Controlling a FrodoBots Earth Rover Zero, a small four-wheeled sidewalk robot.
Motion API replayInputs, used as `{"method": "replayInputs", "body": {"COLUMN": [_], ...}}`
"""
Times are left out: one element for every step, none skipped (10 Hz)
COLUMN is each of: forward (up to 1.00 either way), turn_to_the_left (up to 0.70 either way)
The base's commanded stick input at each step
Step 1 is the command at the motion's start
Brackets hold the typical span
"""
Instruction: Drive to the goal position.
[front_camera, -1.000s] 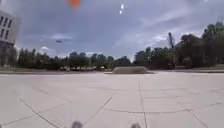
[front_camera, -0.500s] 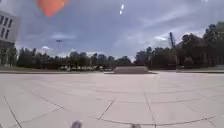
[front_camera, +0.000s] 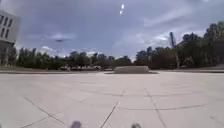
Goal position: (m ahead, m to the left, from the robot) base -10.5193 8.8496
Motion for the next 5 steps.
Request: {"method": "replayInputs", "body": {"forward": [0.70, 0.70, 0.70, 0.70, 0.70], "turn_to_the_left": [0.00, 0.00, 0.00, 0.00, 0.00]}}
